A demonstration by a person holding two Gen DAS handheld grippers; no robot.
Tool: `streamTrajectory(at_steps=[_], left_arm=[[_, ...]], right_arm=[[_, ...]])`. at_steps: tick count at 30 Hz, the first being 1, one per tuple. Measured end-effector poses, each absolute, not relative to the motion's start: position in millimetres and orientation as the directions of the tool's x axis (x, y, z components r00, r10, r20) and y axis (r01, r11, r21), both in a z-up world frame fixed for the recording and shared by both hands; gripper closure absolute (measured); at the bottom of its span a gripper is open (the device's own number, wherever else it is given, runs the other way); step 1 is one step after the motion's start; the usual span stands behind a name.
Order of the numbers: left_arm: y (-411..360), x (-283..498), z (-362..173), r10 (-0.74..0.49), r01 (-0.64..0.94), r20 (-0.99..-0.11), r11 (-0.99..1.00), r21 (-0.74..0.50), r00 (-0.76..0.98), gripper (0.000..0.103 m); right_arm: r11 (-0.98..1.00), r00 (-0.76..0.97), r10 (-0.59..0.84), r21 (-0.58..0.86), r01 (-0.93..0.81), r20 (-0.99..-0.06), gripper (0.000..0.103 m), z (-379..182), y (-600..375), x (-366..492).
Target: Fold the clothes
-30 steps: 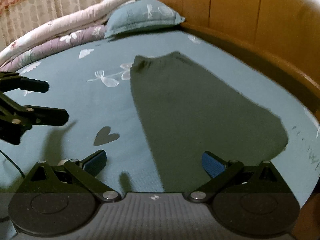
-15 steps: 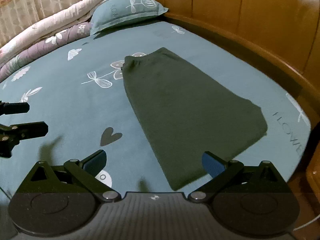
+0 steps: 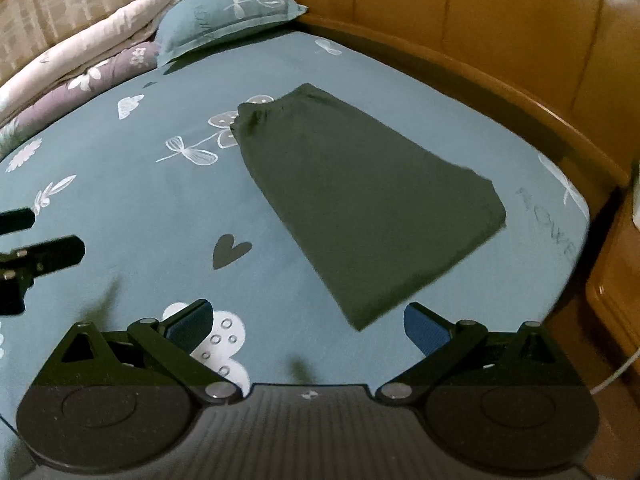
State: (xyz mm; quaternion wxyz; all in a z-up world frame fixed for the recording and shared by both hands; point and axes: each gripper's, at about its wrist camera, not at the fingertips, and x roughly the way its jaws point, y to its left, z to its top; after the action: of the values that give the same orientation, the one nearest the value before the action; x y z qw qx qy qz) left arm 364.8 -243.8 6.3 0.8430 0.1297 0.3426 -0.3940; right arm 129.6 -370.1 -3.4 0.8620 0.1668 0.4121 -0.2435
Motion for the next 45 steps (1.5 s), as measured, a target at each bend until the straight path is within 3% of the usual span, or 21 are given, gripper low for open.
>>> streamTrajectory(at_steps=[16, 45], left_arm=[[-222, 347, 14, -0.554, 0.729, -0.739, 0.673, -0.127, 0.383, 0.001], [-230, 336, 16, -0.498, 0.736, -0.781, 0.673, -0.074, 0.377, 0.001]], right_arm=[[0.798, 0.531, -0.291, 0.105, 0.593, -0.796, 0.000, 9, -340, 122], [0.776, 0.464, -0.335, 0.040, 0.629, -0.820, 0.000, 8, -332, 119]])
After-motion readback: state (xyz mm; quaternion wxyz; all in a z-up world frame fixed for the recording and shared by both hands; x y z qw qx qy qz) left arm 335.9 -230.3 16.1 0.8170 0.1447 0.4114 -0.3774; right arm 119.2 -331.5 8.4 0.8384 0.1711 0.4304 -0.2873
